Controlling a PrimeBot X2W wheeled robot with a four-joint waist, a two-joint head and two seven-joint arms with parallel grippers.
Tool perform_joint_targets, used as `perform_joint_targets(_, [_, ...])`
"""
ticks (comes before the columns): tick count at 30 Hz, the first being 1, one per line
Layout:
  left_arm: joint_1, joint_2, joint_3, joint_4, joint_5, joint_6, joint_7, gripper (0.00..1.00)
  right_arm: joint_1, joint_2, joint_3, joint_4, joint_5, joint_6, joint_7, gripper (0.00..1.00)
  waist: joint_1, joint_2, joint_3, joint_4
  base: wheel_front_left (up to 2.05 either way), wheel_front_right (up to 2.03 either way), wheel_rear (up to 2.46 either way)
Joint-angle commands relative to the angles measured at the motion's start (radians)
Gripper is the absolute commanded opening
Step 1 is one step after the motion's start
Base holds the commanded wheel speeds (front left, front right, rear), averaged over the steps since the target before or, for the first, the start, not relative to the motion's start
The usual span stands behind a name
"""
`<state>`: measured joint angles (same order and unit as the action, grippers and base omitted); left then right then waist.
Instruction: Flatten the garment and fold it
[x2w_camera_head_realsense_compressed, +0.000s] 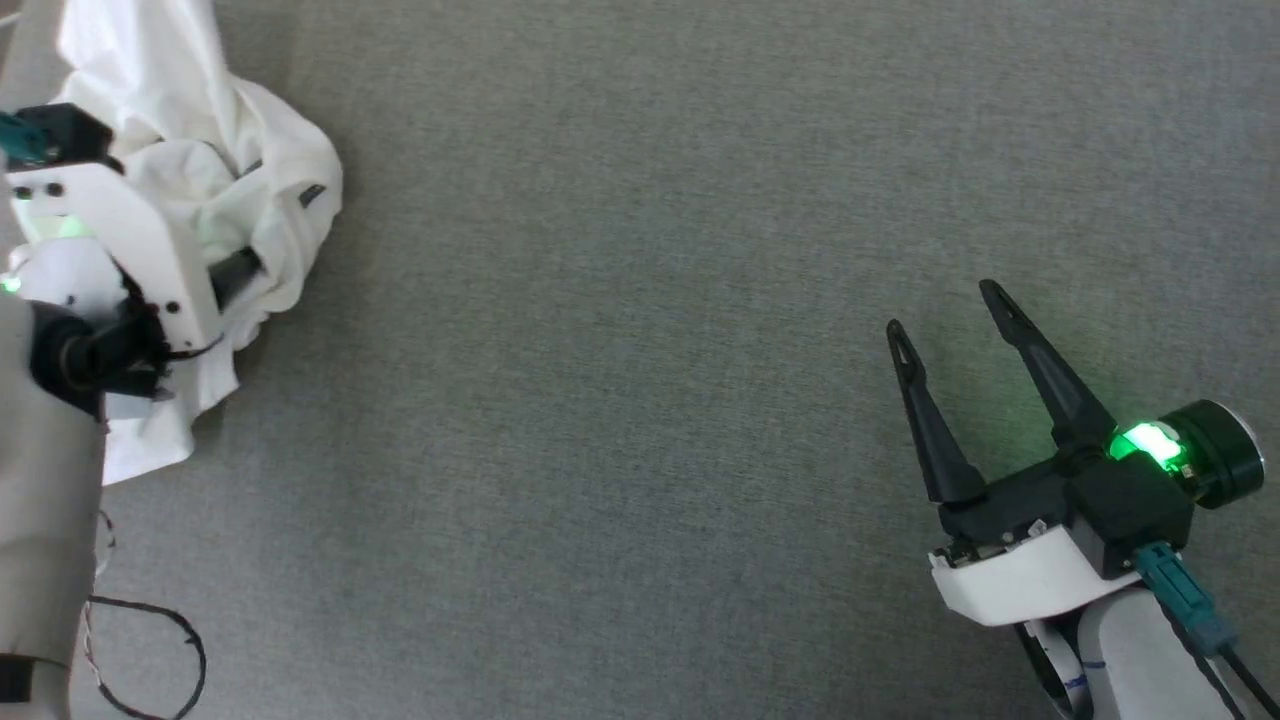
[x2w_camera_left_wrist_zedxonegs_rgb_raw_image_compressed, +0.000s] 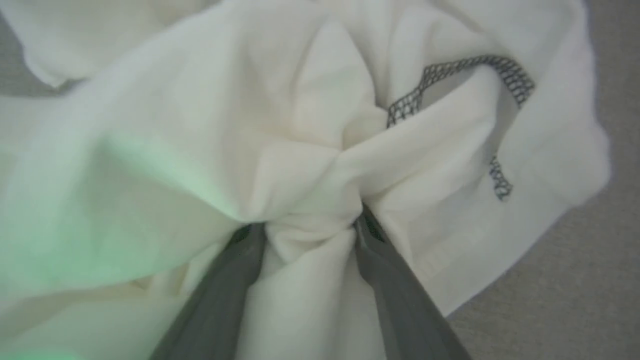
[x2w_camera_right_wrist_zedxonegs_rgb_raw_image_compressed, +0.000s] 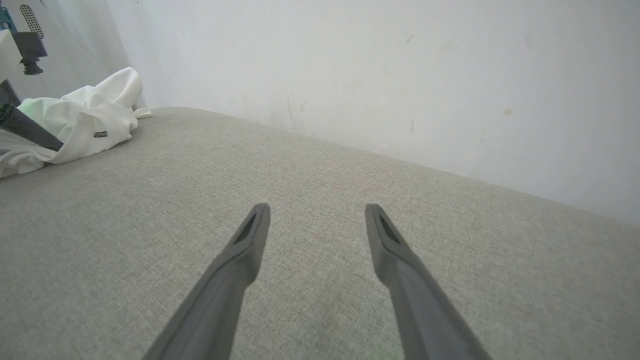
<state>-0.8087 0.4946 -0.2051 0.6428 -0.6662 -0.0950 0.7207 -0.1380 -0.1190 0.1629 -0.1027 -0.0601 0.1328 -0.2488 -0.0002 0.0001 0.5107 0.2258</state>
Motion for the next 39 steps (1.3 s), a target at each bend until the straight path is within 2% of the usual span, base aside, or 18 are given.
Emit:
perform_joint_targets(1, [0.052, -0.033, -0.021, 0.042, -0.007, -0.003, -0.005, 0.00, -0.015, 0.006, -0.003, 0.009, 0.010, -0.002, -0.008, 1.00, 0.0002, -0.0001, -0.009, -0.012, 0.00, 0.00, 0.00])
perform_joint_targets(10, [0.044, 0.016, 0.052, -0.021, -0.028, -0.020, -0.236, 0.00, -0.005, 0.028, -0.021, 0.074, 0.028, -0.002, -0.012, 1.00, 0.0002, -0.0001, -0.164, -0.017, 0.00, 0.00, 0.00])
perform_joint_targets(16, [0.026, 0.086, 0.088, -0.155, 0.019, -0.026, -0.444, 0.00, 0.014, 0.053, -0.037, 0.094, 0.044, -0.002, -0.013, 1.00, 0.0002, -0.0001, -0.281, -0.051, 0.00, 0.00, 0.00])
perform_joint_targets(21, [0.014, 0.093, 0.088, -0.308, 0.048, -0.027, -0.540, 0.00, 0.047, 0.064, -0.060, 0.110, 0.047, -0.002, -0.013, 1.00, 0.0002, -0.0001, -0.357, -0.086, 0.00, 0.00, 0.00])
perform_joint_targets(26, [0.002, 0.066, 0.037, -0.469, 0.081, -0.026, -0.563, 0.00, 0.062, 0.068, -0.077, 0.117, 0.048, -0.002, -0.013, 1.00, 0.0002, -0.0001, -0.396, -0.134, 0.00, 0.00, 0.00])
perform_joint_targets(31, [-0.027, 0.001, -0.042, -0.595, 0.108, -0.027, -0.583, 0.00, 0.049, 0.068, -0.098, 0.111, 0.073, -0.002, -0.013, 1.00, 0.0002, -0.0001, -0.396, -0.206, 0.00, 0.00, 0.00])
perform_joint_targets(34, [-0.043, -0.030, -0.080, -0.623, 0.115, -0.029, -0.593, 0.00, 0.042, 0.068, -0.112, 0.108, 0.081, -0.002, -0.013, 1.00, 0.0002, -0.0001, -0.390, -0.241, 0.00, 0.00, 0.00])
perform_joint_targets(39, [-0.056, -0.115, -0.216, -0.643, 0.107, -0.033, -0.590, 0.00, 0.032, 0.069, -0.162, 0.108, 0.108, -0.002, -0.013, 1.00, 0.0002, -0.0001, -0.366, -0.330, 0.00, 0.00, 0.00])
